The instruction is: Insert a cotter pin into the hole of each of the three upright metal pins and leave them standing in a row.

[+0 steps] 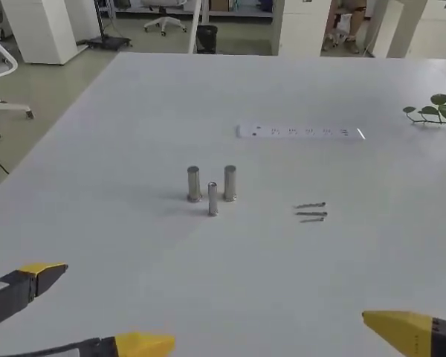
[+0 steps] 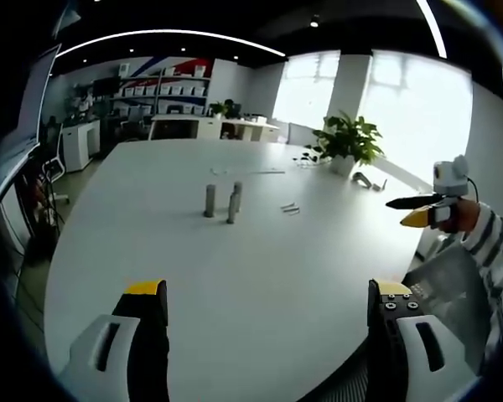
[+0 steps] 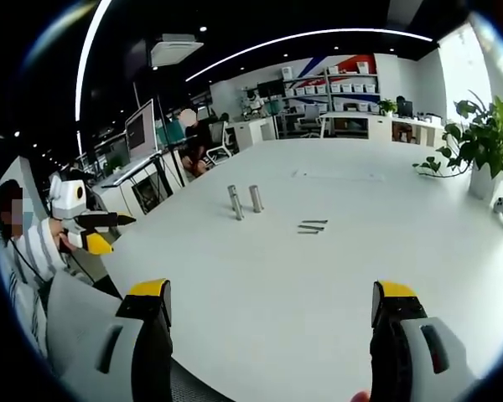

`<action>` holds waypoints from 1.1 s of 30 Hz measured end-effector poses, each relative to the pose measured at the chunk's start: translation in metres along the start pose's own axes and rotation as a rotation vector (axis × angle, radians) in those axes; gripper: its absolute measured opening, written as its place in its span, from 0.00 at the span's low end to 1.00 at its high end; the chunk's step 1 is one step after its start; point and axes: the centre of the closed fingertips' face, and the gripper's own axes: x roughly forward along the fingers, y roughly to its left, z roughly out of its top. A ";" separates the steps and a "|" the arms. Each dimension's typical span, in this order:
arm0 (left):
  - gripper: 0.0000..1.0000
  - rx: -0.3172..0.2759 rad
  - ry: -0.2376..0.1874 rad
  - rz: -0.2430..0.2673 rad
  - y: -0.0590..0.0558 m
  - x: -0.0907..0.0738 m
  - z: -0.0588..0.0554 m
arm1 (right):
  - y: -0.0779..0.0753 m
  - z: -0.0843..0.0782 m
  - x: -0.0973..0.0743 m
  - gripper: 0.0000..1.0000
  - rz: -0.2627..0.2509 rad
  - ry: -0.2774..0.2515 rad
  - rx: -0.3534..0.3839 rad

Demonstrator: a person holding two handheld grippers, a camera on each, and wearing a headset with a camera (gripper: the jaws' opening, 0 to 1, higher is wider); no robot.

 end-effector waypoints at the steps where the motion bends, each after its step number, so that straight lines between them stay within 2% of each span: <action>1: 0.99 0.000 0.004 0.000 0.000 0.000 -0.001 | 0.000 0.000 0.000 0.99 -0.002 0.000 -0.003; 10: 0.99 -0.004 0.002 0.008 -0.001 -0.002 -0.001 | 0.003 -0.002 0.001 0.95 0.023 -0.005 0.023; 19: 0.99 -0.001 0.008 0.018 -0.003 -0.002 -0.005 | 0.004 -0.007 0.001 0.96 0.033 0.018 0.008; 24: 0.99 -0.005 -0.007 0.022 -0.005 -0.001 -0.005 | 0.003 -0.005 0.001 0.98 0.033 0.015 -0.018; 27: 0.99 -0.001 0.003 0.023 -0.005 0.000 -0.007 | 0.003 -0.003 0.000 0.98 0.033 0.009 -0.024; 30: 0.99 0.009 -0.007 0.024 -0.005 0.001 -0.005 | 0.003 -0.002 0.000 0.99 0.026 0.013 -0.060; 33: 0.99 0.012 -0.015 0.019 -0.006 0.002 -0.003 | 0.004 0.000 0.000 0.99 0.030 0.002 -0.033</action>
